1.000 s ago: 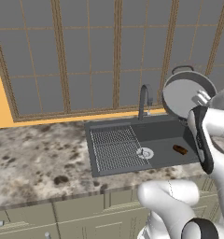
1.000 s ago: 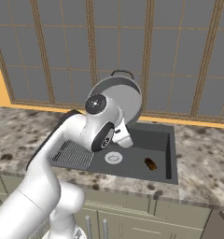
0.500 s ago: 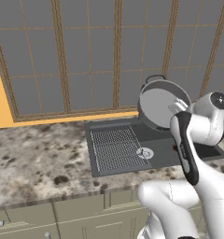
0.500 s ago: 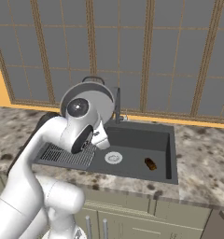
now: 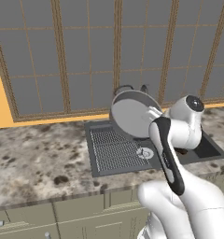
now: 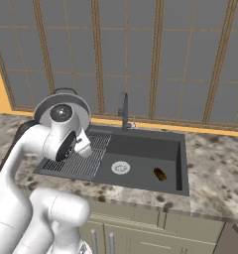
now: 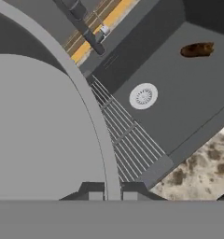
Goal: Dump the sweet potato from the pot into the sink. Then turn on the water and wash the sweet potato. Then turn off the water and put the sweet potato back in the pot.
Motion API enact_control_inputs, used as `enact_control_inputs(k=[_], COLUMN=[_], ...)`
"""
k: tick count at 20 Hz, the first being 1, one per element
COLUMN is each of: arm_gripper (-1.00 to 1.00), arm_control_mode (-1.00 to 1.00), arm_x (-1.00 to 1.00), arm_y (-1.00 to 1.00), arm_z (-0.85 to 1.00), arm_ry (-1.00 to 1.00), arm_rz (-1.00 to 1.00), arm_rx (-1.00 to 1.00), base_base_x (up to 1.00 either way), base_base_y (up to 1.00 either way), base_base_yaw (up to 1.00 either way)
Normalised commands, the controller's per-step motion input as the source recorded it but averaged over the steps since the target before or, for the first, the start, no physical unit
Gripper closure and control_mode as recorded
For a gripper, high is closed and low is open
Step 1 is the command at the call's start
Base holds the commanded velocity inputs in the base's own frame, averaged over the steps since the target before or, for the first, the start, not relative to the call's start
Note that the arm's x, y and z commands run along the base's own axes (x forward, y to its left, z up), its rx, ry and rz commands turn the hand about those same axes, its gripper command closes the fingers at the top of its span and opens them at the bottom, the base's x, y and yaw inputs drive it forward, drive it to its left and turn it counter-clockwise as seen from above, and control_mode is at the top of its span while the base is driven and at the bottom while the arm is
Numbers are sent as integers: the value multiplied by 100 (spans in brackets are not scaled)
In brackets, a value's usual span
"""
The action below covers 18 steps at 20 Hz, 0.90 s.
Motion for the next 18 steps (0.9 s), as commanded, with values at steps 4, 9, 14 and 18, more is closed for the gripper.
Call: enact_control_inputs(k=[4,9,14,18], arm_gripper=[100,100,100,100], arm_control_mode=[-100,-100,-100,-100], arm_x=[26,45,60,49], arm_y=[95,87,90,89], arm_z=[-32,-37,-30,-34], arm_ry=[19,25,27,26], arm_rz=[10,6,2,0], arm_rx=[0,0,0,-2], base_base_x=[0,0,0,0], base_base_y=[0,0,0,0], base_base_yaw=[0,0,0,0])
